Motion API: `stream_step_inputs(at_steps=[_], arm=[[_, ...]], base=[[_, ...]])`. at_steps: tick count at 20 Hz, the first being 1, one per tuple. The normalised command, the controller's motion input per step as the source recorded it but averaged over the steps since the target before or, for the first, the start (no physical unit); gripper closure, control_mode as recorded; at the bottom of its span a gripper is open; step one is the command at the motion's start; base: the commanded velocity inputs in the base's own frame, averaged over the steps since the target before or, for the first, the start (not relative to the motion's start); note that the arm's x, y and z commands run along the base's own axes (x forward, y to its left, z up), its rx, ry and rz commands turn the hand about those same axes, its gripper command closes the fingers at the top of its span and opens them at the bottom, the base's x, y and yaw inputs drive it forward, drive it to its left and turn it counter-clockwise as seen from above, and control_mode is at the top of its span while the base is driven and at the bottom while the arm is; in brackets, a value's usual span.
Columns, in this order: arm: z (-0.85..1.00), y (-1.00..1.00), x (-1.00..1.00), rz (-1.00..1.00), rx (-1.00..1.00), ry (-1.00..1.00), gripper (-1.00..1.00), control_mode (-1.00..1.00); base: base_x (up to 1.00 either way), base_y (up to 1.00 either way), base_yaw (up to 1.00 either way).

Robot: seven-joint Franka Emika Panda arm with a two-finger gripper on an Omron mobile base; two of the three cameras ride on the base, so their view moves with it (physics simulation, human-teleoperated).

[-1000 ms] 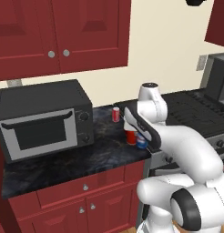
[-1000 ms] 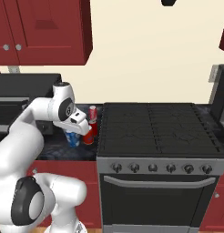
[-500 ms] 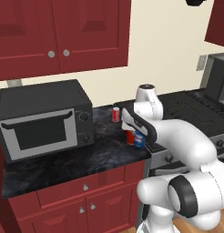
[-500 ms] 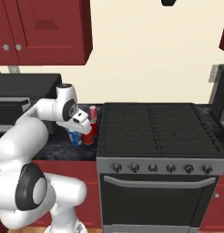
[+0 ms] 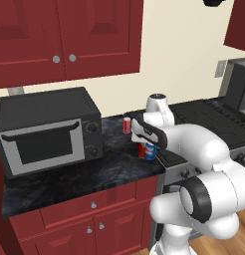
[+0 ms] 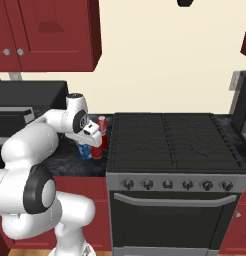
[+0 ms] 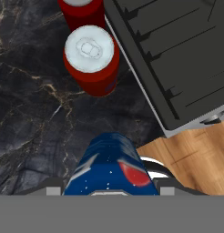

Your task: Four empty soda cans are scattered around the kitchen. Gather all the cans and cluster them next to the stove for recycling.

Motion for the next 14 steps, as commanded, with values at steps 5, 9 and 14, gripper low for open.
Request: stream_step_inputs(at_steps=[5, 9, 14], arm=[[-0.18, 0.0, 0.01, 0.0, 0.0, 0.0, 1.0, -1.0], [-0.25, 0.0, 0.11, 0.0, 0.0, 0.0, 1.0, -1.0], [-0.24, 0.0, 0.18, 0.0, 0.0, 0.0, 1.0, -1.0]], base=[[0.0, 0.0, 0.0], [0.0, 0.0, 0.0], [0.0, 0.0, 0.0]])
